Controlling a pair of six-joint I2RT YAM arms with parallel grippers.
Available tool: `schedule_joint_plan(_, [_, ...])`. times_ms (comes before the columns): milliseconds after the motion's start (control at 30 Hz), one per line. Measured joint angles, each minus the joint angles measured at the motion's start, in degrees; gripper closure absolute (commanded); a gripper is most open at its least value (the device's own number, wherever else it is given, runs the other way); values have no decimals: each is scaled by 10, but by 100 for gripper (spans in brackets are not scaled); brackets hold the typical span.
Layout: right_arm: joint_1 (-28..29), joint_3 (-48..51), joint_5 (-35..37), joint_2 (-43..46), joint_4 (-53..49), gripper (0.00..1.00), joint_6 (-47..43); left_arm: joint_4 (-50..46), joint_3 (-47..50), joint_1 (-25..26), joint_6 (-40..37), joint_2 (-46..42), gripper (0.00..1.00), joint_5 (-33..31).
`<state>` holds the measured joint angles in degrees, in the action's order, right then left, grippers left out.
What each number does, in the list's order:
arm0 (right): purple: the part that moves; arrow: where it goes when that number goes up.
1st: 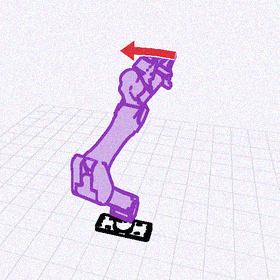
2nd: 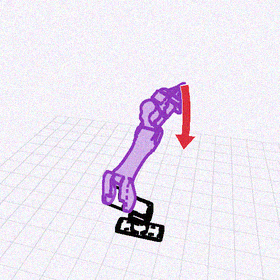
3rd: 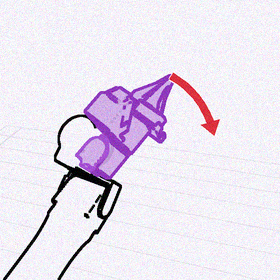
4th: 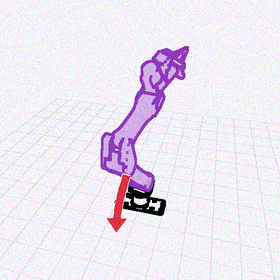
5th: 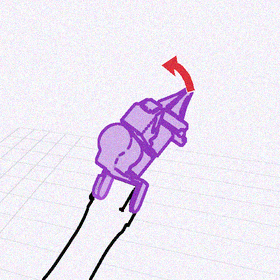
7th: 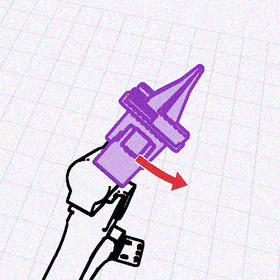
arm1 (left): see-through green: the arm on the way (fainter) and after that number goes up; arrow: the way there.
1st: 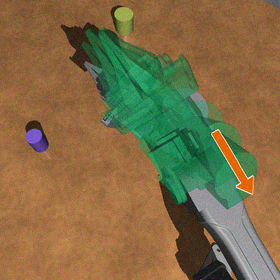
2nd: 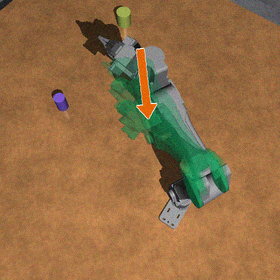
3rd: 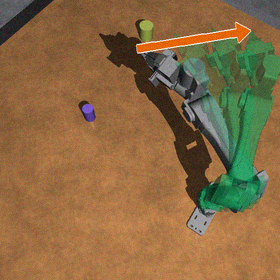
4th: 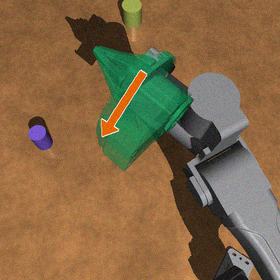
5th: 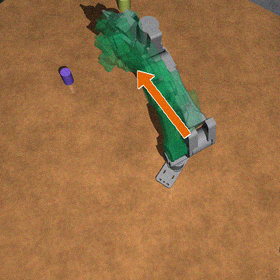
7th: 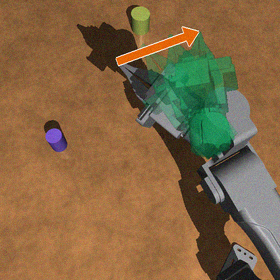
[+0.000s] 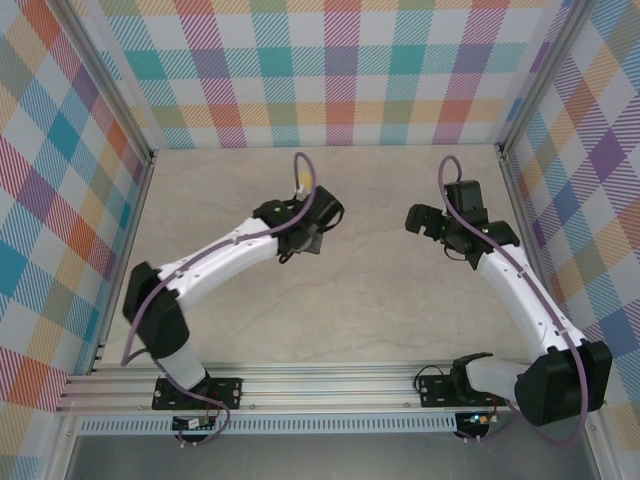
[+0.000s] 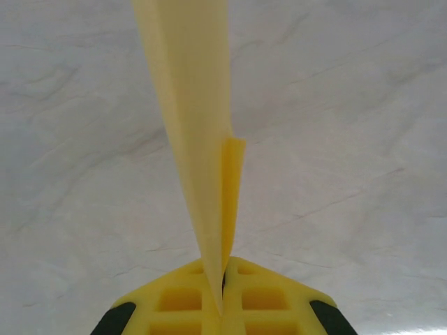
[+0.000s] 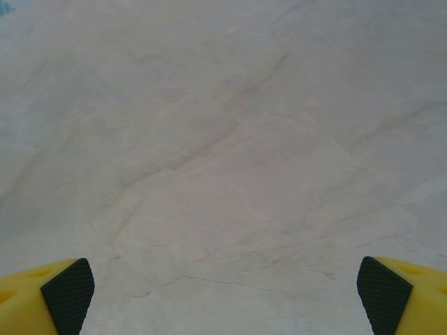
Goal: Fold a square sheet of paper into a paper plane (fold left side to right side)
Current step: Turn over the paper at the center of the table.
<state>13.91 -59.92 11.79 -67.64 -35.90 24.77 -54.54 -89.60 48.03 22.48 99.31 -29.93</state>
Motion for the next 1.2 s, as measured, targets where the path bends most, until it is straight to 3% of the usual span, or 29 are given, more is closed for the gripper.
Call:
schedule_joint_plan(67, [0, 3, 25, 9, -6, 0, 0, -57, -38, 12, 25, 59, 100, -46])
schedule_joint_plan(200, [0, 3, 51, 24, -9, 0, -2, -128, -81, 19, 71, 141, 100, -68])
schedule_joint_plan(433, [0, 31, 57, 75, -20, 0, -3, -163, -146, 20, 93, 259, 96, 11])
schedule_joint_plan(467, [0, 37, 55, 83, -22, 0, -3, -163, -163, 21, 90, 276, 92, 28])
schedule_joint_plan(600, [0, 52, 36, 96, -31, 0, -9, -157, -219, 22, 67, 318, 52, 86])
schedule_joint_plan(667, [0, 56, 23, 94, -34, 0, -16, -154, -235, 22, 56, 319, 41, 115])
schedule_joint_plan(833, [0, 56, -31, 64, -35, 0, -30, -109, -233, 15, 31, 292, 28, 202])
schedule_joint_plan(967, [0, 54, -130, 15, -4, 0, -34, -26, -138, -10, 26, 187, 21, 285])
schedule_joint_plan(1100, [9, 46, -246, -68, 65, 1, -17, 62, -20, -81, 33, 45, 19, 352])
schedule_joint_plan(1200, [45, 12, -293, -154, 104, 1, -8, 129, 58, -152, 40, -25, 19, 399])
